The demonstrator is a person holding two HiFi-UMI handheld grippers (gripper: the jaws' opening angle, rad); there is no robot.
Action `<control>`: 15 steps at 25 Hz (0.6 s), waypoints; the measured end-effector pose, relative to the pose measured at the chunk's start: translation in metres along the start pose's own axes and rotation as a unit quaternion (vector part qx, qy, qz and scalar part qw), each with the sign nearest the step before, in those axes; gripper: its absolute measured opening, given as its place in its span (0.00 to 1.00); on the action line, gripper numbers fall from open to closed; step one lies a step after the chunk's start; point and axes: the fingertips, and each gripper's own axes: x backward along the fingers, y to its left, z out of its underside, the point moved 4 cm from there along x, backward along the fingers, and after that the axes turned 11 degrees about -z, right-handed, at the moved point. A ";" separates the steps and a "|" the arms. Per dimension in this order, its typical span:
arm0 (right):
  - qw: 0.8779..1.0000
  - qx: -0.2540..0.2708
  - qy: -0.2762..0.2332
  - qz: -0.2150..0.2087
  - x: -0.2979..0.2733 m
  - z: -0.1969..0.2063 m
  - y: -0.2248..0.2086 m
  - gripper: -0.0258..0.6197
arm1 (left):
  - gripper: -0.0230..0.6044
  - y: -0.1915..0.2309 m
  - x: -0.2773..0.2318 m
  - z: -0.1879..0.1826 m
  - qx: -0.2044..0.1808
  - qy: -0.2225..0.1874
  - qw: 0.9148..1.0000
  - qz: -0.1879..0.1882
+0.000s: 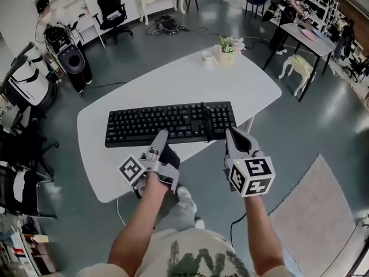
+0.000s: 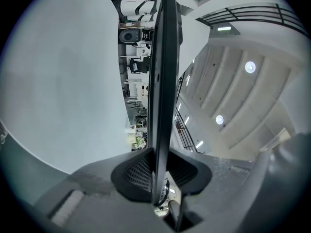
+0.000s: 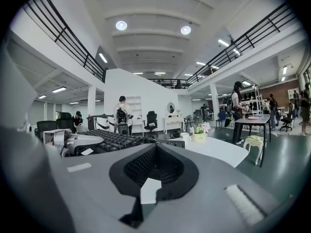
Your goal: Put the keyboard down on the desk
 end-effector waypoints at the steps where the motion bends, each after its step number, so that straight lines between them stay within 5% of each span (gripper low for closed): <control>1: 1.000 0.001 0.001 -0.003 -0.006 0.000 -0.003 0.04 | 0.18 0.001 -0.005 -0.003 0.001 -0.003 1.000 0.001; 15: 0.998 0.017 0.029 -0.049 -0.148 -0.040 -0.048 0.04 | 0.18 0.003 -0.102 -0.090 0.028 -0.052 0.998 0.004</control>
